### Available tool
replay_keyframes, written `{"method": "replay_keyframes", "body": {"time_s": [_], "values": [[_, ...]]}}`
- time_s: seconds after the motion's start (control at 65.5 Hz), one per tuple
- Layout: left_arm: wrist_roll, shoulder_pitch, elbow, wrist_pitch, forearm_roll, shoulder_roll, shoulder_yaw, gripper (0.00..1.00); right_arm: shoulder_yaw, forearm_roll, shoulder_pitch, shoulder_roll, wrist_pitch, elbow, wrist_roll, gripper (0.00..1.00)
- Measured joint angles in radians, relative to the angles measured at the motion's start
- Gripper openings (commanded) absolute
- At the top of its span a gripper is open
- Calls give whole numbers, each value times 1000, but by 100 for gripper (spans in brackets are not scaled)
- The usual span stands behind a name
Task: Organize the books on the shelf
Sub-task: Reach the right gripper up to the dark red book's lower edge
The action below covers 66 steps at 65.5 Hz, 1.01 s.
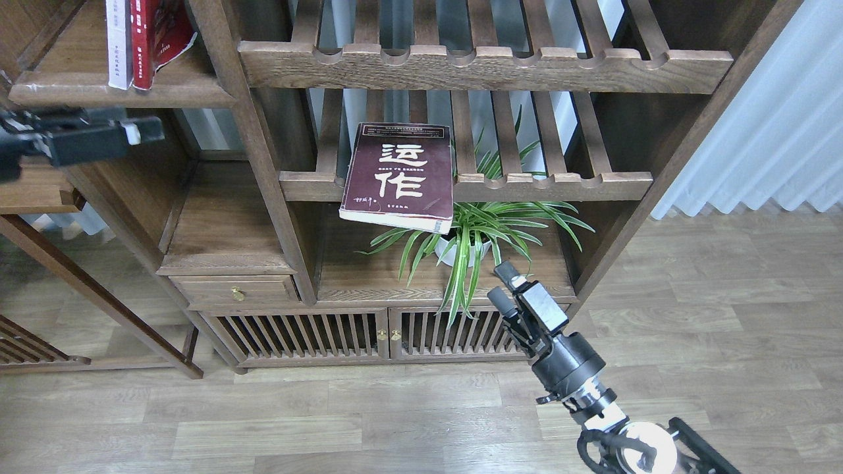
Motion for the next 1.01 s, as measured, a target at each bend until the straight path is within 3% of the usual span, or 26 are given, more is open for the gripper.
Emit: {"method": "replay_keyframes", "body": {"time_s": [0.061,0.275,0.519,0.748,1.007], "values": [[0,147,-2,0,46,-81,-135,89,0,-36,-8,19,0,-3,0,99],[0,270,9,0,85,-174,-235,90,1,-57,26,97,0,-23,1,99],[0,361,23,0,94,-237,-254,91,-13,-85,96,111,-7,-91,2,99],[0,421,45,0,99,-261,-256,91,-18,-111,178,111,-130,-174,3,99],[0,485,107,0,103,-301,-256,92,-47,-113,277,111,-135,-265,4,99]]}}
